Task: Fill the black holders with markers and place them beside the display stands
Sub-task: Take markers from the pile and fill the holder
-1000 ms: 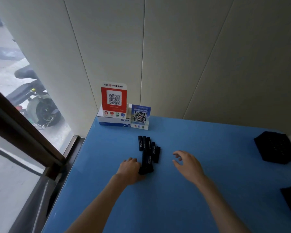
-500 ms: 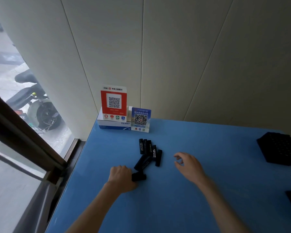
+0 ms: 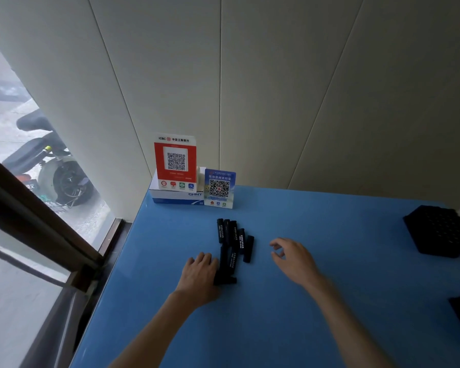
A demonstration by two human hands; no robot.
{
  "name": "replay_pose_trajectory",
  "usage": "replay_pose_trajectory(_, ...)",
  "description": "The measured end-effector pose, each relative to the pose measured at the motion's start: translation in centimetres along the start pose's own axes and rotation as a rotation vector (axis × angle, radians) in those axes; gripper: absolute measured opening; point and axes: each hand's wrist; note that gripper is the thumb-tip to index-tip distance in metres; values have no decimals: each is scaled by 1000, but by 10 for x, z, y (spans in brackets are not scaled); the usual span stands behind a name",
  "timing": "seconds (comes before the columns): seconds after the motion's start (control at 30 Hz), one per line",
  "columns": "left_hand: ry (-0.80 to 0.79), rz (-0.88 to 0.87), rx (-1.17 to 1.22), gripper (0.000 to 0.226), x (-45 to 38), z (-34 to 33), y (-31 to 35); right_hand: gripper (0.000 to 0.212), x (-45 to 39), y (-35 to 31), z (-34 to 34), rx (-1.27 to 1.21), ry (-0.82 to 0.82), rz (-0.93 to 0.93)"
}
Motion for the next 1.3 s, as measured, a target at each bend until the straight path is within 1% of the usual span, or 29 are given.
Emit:
replay_pose_trajectory(0.07,-66,11,11,41,0,-3,3,20,-1,-1,-1,-2,0,-3)
replay_pose_trajectory(0.13,-107,48,82,35,0,-3,7,20,-1,-1,-1,-7,-3,-1)
replay_pose_trajectory(0.27,-34,189,472,14,-3,6,8,20,-2,-1,-2,-8,-3,-7)
replay_pose_trajectory(0.3,-10,227,539,7,-5,9,7,20,-2,-1,-3,-7,-2,-8)
replay_pose_trajectory(0.33,16,278,591,6,-7,13,8,20,-3,-2,-3,-7,-3,-11)
replay_pose_trajectory(0.4,67,388,659,15,-12,17,9,21,-4,-3,-5,-9,-8,-14)
replay_pose_trajectory(0.43,71,432,658,20,-15,19,9,21,-4,-4,-6,-9,-10,-13)
replay_pose_trajectory(0.5,23,486,574,32,-19,20,10,22,-5,-6,-7,-6,-13,-12)
replay_pose_trajectory(0.6,-69,473,381,43,-25,15,12,22,-5,-7,-8,-4,-20,-17)
replay_pose_trajectory(0.7,-100,466,289,50,-30,14,15,22,-5,-5,-7,-12,-17,-32)
replay_pose_trajectory(0.77,-86,467,270,57,-33,15,17,22,-4,-3,-6,-12,-18,-47)
replay_pose_trajectory(0.9,10,444,247,61,-37,16,16,22,0,2,-6,-2,-22,-63)
replay_pose_trajectory(0.97,21,416,233,64,-41,16,15,22,1,2,-6,-3,-26,-72)
replay_pose_trajectory(1.03,5,389,237,64,-45,16,15,21,2,1,-7,-11,-20,-78)
replay_pose_trajectory(1.13,-24,367,246,56,-51,16,14,22,1,-2,-9,-27,-33,-84)
replay_pose_trajectory(1.3,-81,383,262,44,-53,16,6,21,-6,-17,-15,-58,-17,-132)
Point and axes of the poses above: each hand's wrist, its own x-axis away from the middle knuckle, its own z-axis out of the back of the hand, y = z × x, and after that the axes turned 3 degrees about -y, right-handed
